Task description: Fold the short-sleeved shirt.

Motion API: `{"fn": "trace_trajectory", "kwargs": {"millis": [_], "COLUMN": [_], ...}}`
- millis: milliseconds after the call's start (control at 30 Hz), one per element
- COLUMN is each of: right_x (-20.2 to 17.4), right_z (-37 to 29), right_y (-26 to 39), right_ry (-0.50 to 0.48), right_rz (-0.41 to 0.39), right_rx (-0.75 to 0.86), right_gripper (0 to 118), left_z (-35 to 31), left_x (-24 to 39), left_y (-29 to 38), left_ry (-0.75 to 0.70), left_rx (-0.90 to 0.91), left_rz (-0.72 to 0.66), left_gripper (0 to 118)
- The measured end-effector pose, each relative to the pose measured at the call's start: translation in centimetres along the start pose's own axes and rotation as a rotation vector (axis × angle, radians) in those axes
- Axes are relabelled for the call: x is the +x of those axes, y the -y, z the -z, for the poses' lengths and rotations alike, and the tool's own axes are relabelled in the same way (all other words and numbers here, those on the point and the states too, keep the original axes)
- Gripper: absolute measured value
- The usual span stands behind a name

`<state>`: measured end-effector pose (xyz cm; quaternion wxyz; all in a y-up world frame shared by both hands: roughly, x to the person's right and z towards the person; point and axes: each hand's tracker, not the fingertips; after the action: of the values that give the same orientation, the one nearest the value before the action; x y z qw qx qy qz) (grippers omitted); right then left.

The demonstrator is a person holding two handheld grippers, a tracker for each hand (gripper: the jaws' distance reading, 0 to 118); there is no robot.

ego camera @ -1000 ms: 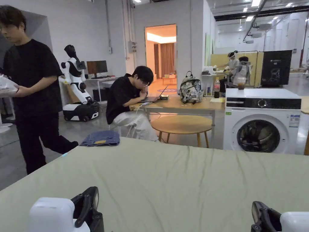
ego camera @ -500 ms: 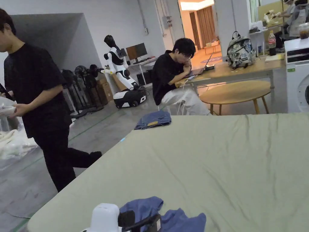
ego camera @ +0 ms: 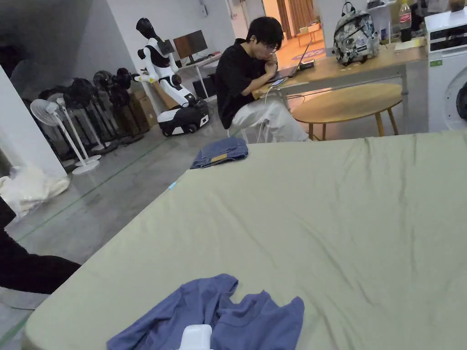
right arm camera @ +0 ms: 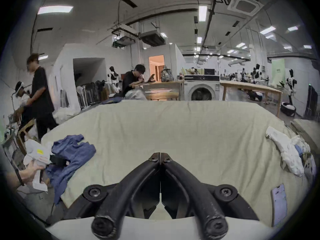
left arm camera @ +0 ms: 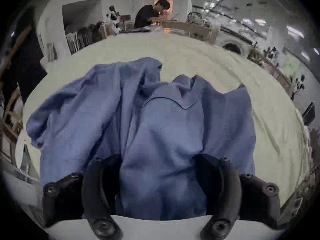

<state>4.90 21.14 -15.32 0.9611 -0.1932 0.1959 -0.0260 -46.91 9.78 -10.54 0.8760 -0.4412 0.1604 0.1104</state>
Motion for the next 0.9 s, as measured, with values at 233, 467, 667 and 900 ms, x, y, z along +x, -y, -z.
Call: {"fn": "trace_trajectory", "kwargs": {"millis": [233,467,667,900], "right_x": [0.2,0.4,2.1,4.9], "right_z": [-1.2,-3.1,-4.7,-7.1], "right_y": [0.1,-0.6,-1.2,-2.7], "right_ry": [-0.024,-0.011,0.026,0.065], "right_rz": [0.006,0.033,0.024,0.108], "right_rx": [0.006,0.039,0.066,0.142], "right_gripper": [0,0,0,0], "left_z": [-0.5,-0.1,-10.2,-26.4], "left_x": [-0.8,-0.8,-3.8,0.4], "left_y": [0.6,-1.3,-9.0,-23.2], "left_ry": [0.021,0.021,0.15,0.089], "left_rx": [0.031,0.003,0.317,0.648], "left_rz": [-0.049,-0.07,-0.299,-0.032], "left_gripper": [81,0,0,0]}}
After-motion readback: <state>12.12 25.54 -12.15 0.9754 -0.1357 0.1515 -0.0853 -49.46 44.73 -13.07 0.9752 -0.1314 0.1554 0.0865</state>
